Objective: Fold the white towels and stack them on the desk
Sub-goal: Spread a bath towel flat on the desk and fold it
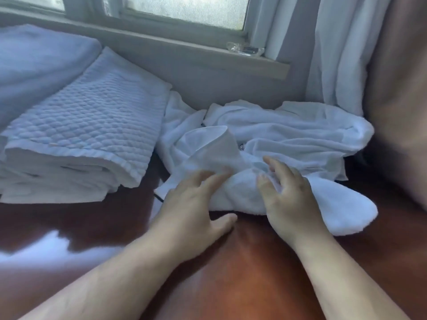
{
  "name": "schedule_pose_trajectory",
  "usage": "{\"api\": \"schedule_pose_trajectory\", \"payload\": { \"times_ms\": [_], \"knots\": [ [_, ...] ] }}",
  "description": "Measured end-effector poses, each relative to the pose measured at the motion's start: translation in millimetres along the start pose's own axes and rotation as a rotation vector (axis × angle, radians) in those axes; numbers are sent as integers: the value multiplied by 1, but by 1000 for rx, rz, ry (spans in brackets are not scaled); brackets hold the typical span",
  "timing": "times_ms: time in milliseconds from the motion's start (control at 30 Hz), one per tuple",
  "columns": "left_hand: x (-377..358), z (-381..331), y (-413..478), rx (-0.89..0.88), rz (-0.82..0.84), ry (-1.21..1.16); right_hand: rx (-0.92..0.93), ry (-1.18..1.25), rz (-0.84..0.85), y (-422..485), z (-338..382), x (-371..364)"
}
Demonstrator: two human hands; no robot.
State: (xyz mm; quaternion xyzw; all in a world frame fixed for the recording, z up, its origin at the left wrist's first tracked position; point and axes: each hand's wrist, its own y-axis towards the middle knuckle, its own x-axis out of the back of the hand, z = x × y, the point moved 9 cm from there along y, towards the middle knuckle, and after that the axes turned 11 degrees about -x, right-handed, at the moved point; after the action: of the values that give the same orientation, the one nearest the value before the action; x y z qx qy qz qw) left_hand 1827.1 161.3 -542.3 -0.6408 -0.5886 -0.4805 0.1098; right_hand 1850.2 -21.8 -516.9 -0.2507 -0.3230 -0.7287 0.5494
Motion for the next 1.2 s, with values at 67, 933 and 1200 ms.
{"api": "schedule_pose_trajectory", "payload": {
  "times_ms": [67,933,1200],
  "knots": [
    [1,-2,-2,-4,17,86,-14,-38,-5,-1,-1,0],
    [29,-8,-4,62,27,116,-114,-157,159,-6,-5,1],
    [47,33,-23,303,324,263,-206,-425,347,-29,-10,15]
  ]
}}
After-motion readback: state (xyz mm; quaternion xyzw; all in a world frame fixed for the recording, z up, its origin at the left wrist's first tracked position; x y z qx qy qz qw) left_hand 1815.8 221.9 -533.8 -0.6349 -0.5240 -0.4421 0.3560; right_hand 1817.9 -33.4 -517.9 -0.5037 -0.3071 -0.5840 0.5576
